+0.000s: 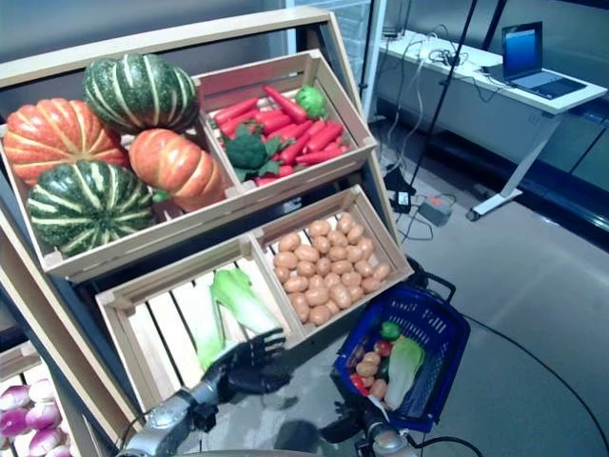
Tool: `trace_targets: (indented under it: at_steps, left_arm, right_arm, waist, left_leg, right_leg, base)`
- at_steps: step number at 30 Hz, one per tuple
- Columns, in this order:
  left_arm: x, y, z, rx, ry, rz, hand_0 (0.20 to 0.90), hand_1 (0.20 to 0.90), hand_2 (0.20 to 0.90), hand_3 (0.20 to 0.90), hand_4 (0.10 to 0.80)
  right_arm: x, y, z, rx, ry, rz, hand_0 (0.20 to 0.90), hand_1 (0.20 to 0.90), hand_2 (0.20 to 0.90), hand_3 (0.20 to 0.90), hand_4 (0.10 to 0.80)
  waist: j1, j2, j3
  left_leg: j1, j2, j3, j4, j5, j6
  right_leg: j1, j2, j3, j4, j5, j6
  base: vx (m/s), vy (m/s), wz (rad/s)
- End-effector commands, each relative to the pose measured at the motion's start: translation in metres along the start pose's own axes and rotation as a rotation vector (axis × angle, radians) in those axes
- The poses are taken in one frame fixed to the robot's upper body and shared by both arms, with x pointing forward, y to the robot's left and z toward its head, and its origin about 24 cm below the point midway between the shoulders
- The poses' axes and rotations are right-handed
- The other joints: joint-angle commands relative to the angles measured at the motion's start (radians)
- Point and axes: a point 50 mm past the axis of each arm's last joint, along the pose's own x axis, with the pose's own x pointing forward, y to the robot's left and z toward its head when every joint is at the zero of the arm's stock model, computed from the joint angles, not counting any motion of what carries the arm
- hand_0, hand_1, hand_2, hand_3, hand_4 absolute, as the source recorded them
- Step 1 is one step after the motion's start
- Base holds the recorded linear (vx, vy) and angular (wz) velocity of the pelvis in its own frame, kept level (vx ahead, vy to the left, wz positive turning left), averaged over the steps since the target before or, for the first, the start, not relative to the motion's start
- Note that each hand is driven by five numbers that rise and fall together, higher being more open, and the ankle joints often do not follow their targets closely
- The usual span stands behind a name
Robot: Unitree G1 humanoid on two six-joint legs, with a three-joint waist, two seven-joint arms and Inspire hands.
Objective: Put vegetables into the basket
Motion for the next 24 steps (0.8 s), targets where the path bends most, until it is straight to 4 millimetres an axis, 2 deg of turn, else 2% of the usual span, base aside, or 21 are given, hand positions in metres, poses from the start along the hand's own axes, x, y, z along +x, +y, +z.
trace_targets:
  at_steps: [1,5,7,8,10,11,12,16,20,21,22,23,24]
  left_arm:
    - [0.018,0.001,0.073,-0.006,-0.353,-0.083,0.9,0.9,0.9,0.9,0.8]
    - [0.012,0.009,0.099,0.033,-0.476,0.048,0.9,0.9,0.9,0.9,0.8]
    - [0.007,0.02,0.116,0.137,-0.517,0.222,0.9,0.9,0.9,0.9,0.8]
    - [0.007,0.021,0.117,0.155,-0.516,0.261,0.9,0.9,0.9,0.9,0.8]
    - [0.001,0.035,0.123,0.305,-0.484,0.479,0.9,0.9,0.9,0.9,0.8]
    - [-0.001,0.039,0.127,0.34,-0.487,0.532,0.9,0.9,0.9,0.9,0.8]
    - [-0.006,0.047,0.137,0.399,-0.499,0.649,0.9,0.9,0.9,0.9,0.8]
    - [-0.012,0.055,0.158,0.514,-0.535,0.816,0.9,0.9,0.9,0.9,0.8]
    - [0.0,0.058,0.185,0.544,-0.603,0.973,0.9,0.9,0.9,0.9,0.8]
    - [0.003,0.06,0.195,0.536,-0.626,1.002,0.9,0.9,0.9,0.9,0.8]
    - [0.004,0.06,0.197,0.535,-0.63,1.006,0.9,0.9,0.9,0.9,0.8]
    - [0.007,0.065,0.212,0.511,-0.659,1.049,0.9,0.9,0.9,0.9,0.8]
    - [0.007,0.068,0.222,0.477,-0.681,1.068,0.9,0.9,0.9,0.9,0.8]
  right_arm:
    - [0.0,-0.009,-0.001,-0.031,0.003,-0.011,0.9,0.9,0.9,0.9,0.8]
    - [-0.001,-0.006,-0.007,-0.025,0.014,-0.009,0.9,0.9,0.9,0.9,0.8]
    - [-0.003,-0.004,-0.012,-0.011,0.024,-0.012,0.9,0.9,0.9,0.9,0.8]
    - [-0.003,-0.004,-0.013,-0.008,0.026,-0.013,0.9,0.9,0.9,0.9,0.8]
    - [-0.004,-0.003,-0.016,0.006,0.032,-0.015,0.9,0.9,0.9,0.9,0.8]
    - [-0.004,-0.002,-0.018,0.008,0.033,-0.015,0.9,0.9,0.9,0.9,0.8]
    - [-0.005,-0.002,-0.02,0.011,0.034,-0.014,0.9,0.9,0.9,0.9,0.8]
    - [-0.007,-0.001,-0.021,0.04,0.023,-0.01,0.9,0.9,0.9,0.9,0.8]
    - [-0.005,-0.004,0.009,0.095,-0.118,0.005,0.9,0.9,0.9,0.9,0.8]
    - [-0.005,-0.005,0.021,0.098,-0.165,0.005,0.9,0.9,0.9,0.9,0.8]
    - [-0.005,-0.006,0.023,0.099,-0.173,0.004,0.9,0.9,0.9,0.9,0.8]
    - [-0.004,-0.009,0.043,0.11,-0.246,0.003,0.9,0.9,0.9,0.9,0.8]
    - [-0.005,-0.012,0.055,0.123,-0.29,0.0,0.9,0.9,0.9,0.9,0.8]
  waist:
    - [0.023,-0.015,0.037]
    - [0.031,-0.019,0.034]
    - [0.035,-0.021,0.033]
    - [0.035,-0.021,0.033]
    - [0.036,-0.022,0.032]
    - [0.035,-0.022,0.032]
    - [0.033,-0.024,0.036]
    - [0.03,-0.03,0.052]
    - [0.01,-0.037,0.147]
    - [0.003,-0.038,0.174]
    - [0.003,-0.038,0.177]
    - [-0.008,-0.038,0.216]
    - [-0.012,-0.039,0.234]
  left_leg:
    - [0.051,-0.051,0.044,0.009,-0.144,0.038]
    - [0.053,-0.051,0.038,0.009,-0.145,0.036]
    - [0.055,-0.051,0.034,0.009,-0.144,0.035]
    - [0.056,-0.051,0.034,0.009,-0.144,0.035]
    - [0.056,-0.051,0.032,0.009,-0.142,0.034]
    - [0.057,-0.052,0.03,0.009,-0.141,0.033]
    - [0.057,-0.051,0.032,0.009,-0.139,0.033]
    - [0.056,-0.048,0.028,0.009,-0.126,0.032]
    - [-0.094,-0.039,0.019,0.226,-0.162,0.03]
    - [-0.13,-0.039,0.022,0.257,-0.164,0.03]
    - [-0.138,-0.039,0.022,0.262,-0.165,0.03]
    - [-0.189,-0.04,0.032,0.302,-0.166,0.03]
    - [-0.224,-0.039,0.038,0.331,-0.169,0.03]
  right_leg:
    - [0.005,0.006,0.008,0.002,-0.022,-0.046]
    - [0.011,0.006,0.002,0.002,-0.025,-0.048]
    - [0.016,0.005,-0.002,0.002,-0.027,-0.051]
    - [0.016,0.005,-0.003,0.002,-0.027,-0.051]
    - [0.019,0.006,-0.004,0.002,-0.029,-0.052]
    - [0.02,0.006,-0.004,0.002,-0.03,-0.051]
    - [0.021,0.006,-0.006,0.002,-0.033,-0.053]
    - [0.014,0.006,-0.004,0.021,-0.041,-0.059]
    - [-0.135,-0.016,0.006,0.249,-0.108,-0.08]
    - [-0.176,-0.019,0.012,0.284,-0.115,-0.081]
    - [-0.184,-0.02,0.013,0.291,-0.116,-0.081]
    - [-0.241,-0.024,0.023,0.331,-0.121,-0.082]
    - [-0.277,-0.025,0.03,0.354,-0.123,-0.085]
  base:
    - [0.0,0.0,0.0]
    - [0.033,-0.002,0.04]
    - [0.06,0.004,0.07]
    - [0.06,0.008,0.06]
    - [0.071,0.012,0.09]
    - [0.09,0.023,0.06]
    - [0.104,0.029,0.02]
    - [0.086,0.029,0.02]
    - [-0.087,0.058,0.09]
    - [-0.158,0.047,0.15]
    - [-0.191,0.057,0.23]
    - [-0.203,0.049,0.17]
    - [-0.257,0.06,0.06]
